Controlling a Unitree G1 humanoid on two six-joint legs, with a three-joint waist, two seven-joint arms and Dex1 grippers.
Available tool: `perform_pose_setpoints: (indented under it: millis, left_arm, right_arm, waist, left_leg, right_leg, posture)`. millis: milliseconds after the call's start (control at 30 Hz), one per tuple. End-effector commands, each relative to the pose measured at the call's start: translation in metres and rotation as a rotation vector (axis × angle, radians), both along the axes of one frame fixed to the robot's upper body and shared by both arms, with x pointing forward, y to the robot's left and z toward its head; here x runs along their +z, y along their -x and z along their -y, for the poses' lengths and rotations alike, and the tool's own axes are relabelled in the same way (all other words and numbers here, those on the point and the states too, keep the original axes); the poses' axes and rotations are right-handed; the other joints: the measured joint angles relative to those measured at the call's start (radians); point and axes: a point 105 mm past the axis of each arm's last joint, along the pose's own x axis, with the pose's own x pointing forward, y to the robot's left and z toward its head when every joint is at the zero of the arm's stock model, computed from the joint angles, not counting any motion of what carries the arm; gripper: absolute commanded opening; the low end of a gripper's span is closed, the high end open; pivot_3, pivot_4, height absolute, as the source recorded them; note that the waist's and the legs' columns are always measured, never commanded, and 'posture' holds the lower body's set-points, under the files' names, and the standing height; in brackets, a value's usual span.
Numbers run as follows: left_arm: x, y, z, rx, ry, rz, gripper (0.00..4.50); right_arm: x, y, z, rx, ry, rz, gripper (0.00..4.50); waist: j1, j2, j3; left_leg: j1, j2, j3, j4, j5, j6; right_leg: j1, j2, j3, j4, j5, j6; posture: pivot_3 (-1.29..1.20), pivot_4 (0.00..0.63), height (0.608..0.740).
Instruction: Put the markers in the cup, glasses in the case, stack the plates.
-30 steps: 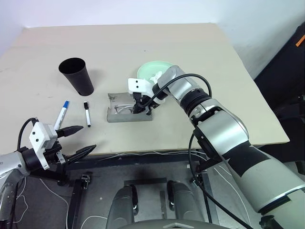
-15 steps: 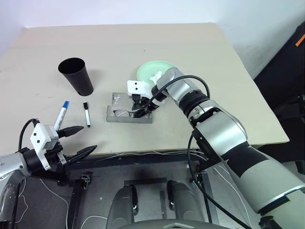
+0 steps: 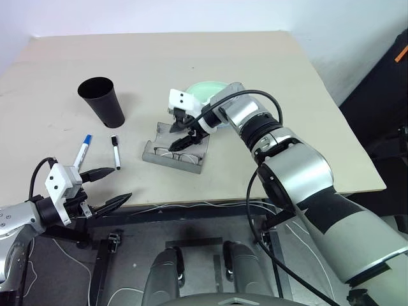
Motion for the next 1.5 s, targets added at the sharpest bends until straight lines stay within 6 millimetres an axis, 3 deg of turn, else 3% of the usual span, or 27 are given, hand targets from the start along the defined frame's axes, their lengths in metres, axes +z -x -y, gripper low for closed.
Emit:
perform_pose_setpoints:
  millis: [33,300,333,467,800,1133,1300,1500]
  left_arm:
    - [0.004,-0.001,0.001,-0.009,0.001,0.020,4.50]
    - [0.005,-0.005,0.002,-0.013,0.007,0.026,4.50]
    - [0.005,-0.006,0.002,-0.014,0.006,0.026,4.50]
    - [0.006,-0.008,0.003,-0.015,0.010,0.029,4.50]
    - [0.009,-0.014,0.004,-0.022,0.022,0.035,4.50]
    - [0.009,-0.016,0.006,-0.026,0.022,0.034,4.50]
    - [0.010,-0.015,0.004,-0.020,0.020,0.035,4.50]
    - [0.010,-0.016,0.005,-0.019,0.017,0.035,4.50]
  right_arm:
    - [0.040,-0.011,0.000,-0.078,-0.165,0.062,2.83]
    - [0.037,-0.033,0.033,-0.257,-0.235,0.039,0.11]
    - [0.037,-0.034,0.037,-0.276,-0.247,0.028,0.04]
    - [0.034,-0.045,0.063,-0.362,-0.310,0.036,0.04]
    - [-0.011,-0.052,0.108,-0.492,-0.208,-0.008,0.04]
    - [-0.028,-0.050,0.103,-0.502,-0.188,-0.028,0.04]
    - [-0.017,-0.046,0.096,-0.445,-0.242,-0.040,0.04]
    - [-0.025,-0.042,0.094,-0.420,-0.204,-0.057,0.04]
  waist:
    - [0.000,0.000,0.000]
    - [0.001,0.000,0.000]
    - [0.001,0.000,0.000]
    - [0.001,0.000,0.000]
    - [0.000,0.000,0.000]
    - [0.001,0.000,0.000]
    - [0.001,0.000,0.000]
    - [0.001,0.000,0.000]
  left_leg:
    - [0.000,0.000,0.000,0.000,0.000,0.000]
    - [0.000,0.000,0.000,0.000,0.000,0.000]
    - [0.000,0.000,0.000,0.000,0.001,0.000]
    - [0.000,0.001,0.000,0.000,0.002,0.002]
    - [0.001,0.001,-0.001,0.000,0.003,0.002]
    - [0.001,0.002,-0.001,0.001,0.003,0.001]
    - [0.001,0.002,-0.001,0.001,0.004,0.001]
    - [0.001,0.002,-0.001,0.001,0.004,0.001]
  right_leg:
    - [0.000,0.000,0.000,0.000,0.000,0.000]
    - [0.000,0.001,0.000,0.000,0.000,-0.001]
    - [0.000,0.001,0.000,0.000,0.000,-0.001]
    - [0.000,0.001,0.000,0.000,0.001,-0.001]
    - [0.001,0.003,0.000,0.000,0.001,-0.001]
    - [0.001,0.004,0.000,0.000,0.001,-0.001]
    - [0.001,0.004,0.000,0.000,0.001,-0.001]
    - [0.001,0.004,0.000,0.000,0.001,-0.001]
  posture:
    - [0.00,0.150,0.691]
    - [0.00,0.150,0.691]
    - [0.00,0.150,0.691]
    - [0.00,0.150,0.691]
    - [0.00,0.150,0.691]
    - [0.00,0.150,0.691]
    - [0.00,0.150,0.691]
    - [0.00,0.150,0.691]
